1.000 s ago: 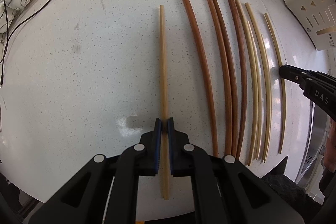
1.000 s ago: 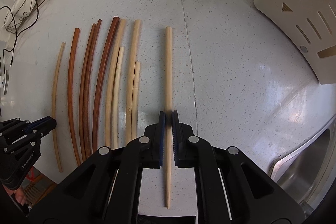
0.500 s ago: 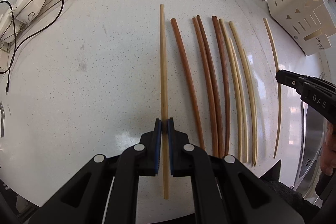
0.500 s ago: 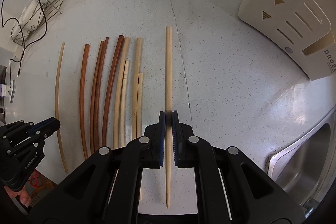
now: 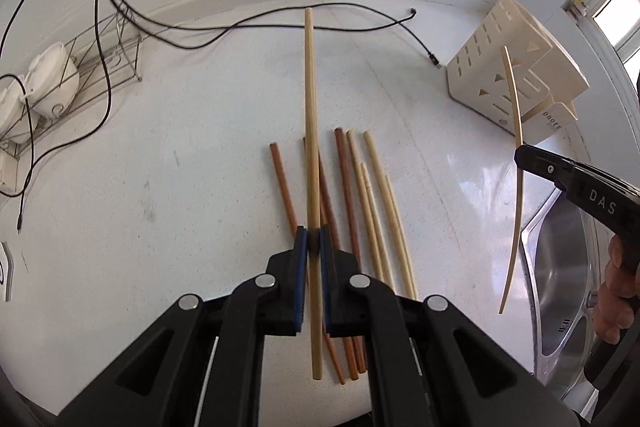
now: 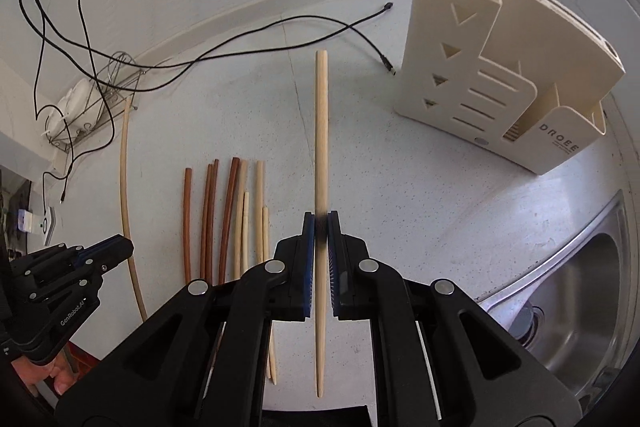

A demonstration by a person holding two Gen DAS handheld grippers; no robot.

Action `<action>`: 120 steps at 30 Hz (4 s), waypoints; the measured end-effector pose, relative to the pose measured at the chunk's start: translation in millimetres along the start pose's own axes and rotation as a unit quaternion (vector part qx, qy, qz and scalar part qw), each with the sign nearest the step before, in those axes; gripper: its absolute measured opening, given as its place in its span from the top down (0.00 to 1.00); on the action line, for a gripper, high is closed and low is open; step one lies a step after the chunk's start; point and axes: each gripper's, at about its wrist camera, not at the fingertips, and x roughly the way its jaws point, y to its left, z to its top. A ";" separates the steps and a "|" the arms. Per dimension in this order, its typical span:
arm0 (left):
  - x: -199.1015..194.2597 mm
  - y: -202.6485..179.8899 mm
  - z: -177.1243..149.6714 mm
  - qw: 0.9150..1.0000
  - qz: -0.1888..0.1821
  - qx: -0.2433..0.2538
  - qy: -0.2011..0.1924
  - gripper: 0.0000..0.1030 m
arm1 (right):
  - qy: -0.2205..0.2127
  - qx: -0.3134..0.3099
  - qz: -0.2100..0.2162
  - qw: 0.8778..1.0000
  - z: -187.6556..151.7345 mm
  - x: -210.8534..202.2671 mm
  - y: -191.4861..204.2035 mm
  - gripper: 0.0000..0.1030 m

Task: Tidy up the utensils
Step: 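Lift the pale chopstick with the right gripper over the cream holder, then lower the chopstick into a holder slot and open the right gripper, then move the right tool back down toward the row of chopsticks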

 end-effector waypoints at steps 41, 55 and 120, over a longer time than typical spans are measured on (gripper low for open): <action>-51.0 -219.2 204.0 0.910 -0.187 0.182 -0.321 0.94 | -0.372 0.069 -0.070 0.923 88.4 -141.6 -182.0 0.94; -6.8 -212.8 205.1 0.913 -0.186 0.180 -0.316 0.94 | -0.373 0.085 -0.092 0.919 92.3 -109.8 -209.9 0.94; -155.6 23.9 27.0 0.925 0.029 0.008 -0.380 0.05 | -0.345 -0.010 0.090 0.934 8.6 -102.5 -19.2 0.09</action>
